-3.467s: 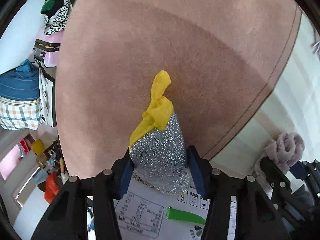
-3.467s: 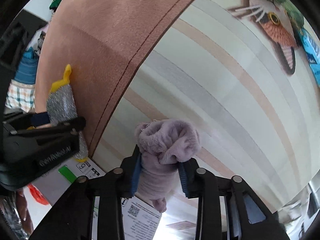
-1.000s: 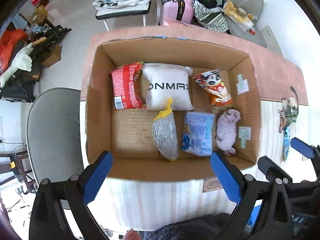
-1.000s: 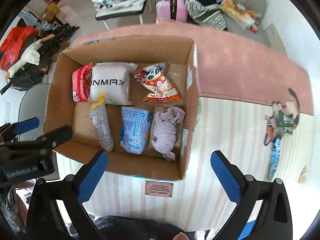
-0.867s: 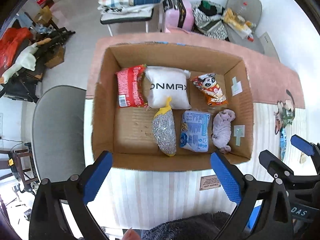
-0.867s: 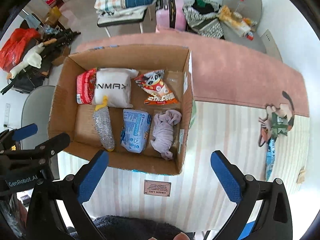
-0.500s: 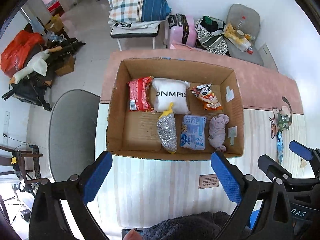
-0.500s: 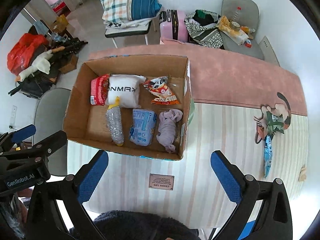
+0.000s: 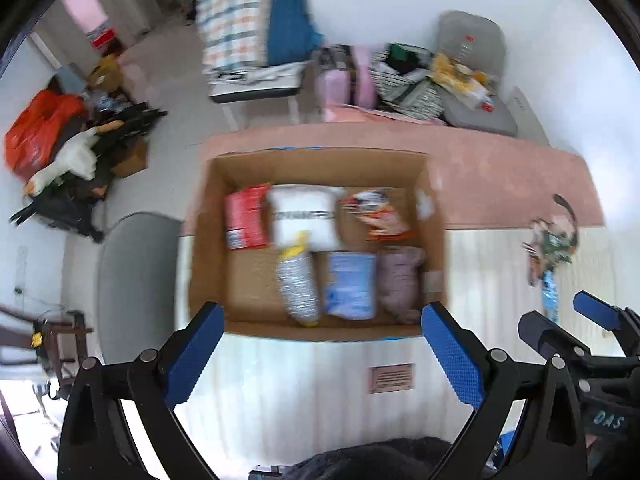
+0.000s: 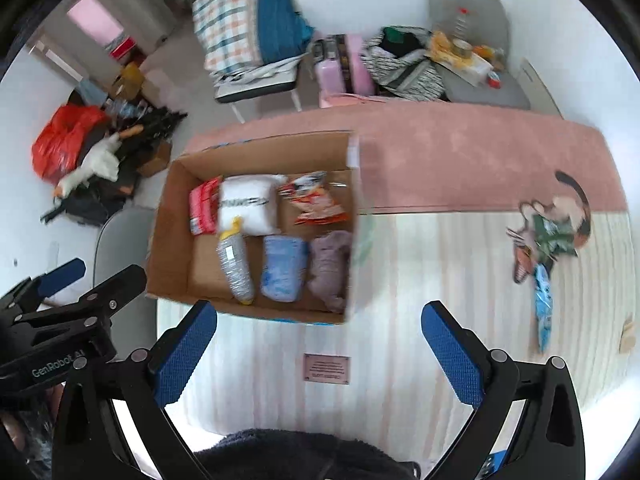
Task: Organize soft objects
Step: 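Move both tools back toward the remaining packets on the table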
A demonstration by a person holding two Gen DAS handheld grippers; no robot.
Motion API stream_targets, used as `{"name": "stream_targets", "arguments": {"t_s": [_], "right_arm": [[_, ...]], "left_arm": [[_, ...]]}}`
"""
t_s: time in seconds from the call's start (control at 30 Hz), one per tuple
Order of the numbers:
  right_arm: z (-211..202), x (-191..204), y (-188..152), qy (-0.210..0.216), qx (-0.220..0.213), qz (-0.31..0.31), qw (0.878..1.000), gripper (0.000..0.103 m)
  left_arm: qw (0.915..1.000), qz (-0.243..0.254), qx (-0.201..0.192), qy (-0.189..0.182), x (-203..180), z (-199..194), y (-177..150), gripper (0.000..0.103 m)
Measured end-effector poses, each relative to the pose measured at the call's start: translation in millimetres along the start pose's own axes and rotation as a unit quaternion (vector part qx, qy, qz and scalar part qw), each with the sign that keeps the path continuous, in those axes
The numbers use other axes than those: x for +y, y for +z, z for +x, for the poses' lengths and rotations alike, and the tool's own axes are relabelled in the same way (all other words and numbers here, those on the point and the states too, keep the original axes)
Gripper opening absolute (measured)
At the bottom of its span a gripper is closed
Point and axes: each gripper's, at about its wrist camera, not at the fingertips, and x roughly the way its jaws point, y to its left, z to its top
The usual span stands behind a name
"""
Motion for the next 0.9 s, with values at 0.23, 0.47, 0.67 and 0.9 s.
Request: {"name": "stream_targets", "arguments": {"t_s": [0.23,0.47,0.67,0.9], "right_arm": [[-2,-148,-10,-0.059,0.008,0.120,0.991,0.103],[21,-341,-44,-0.119,0.036,0.270,0.955,0.101],[50,-449,-83,-0.088,0.063,0.366,0.924,0.070],[63,-502,-104,-0.075,0.074,0.410,0.906,0.060]], "left_arm": [[0.9921,0.070,0.055,-0.089,-141,53,23,0.101],[0.9672,0.134,0.166,-0.137,-306,155,15,0.098],[0.9408,0.132,0.268,-0.160,-406,233,-5,0.094],[0.9235,0.154,0.327,-0.128,-468,287,-39,0.085]]}}
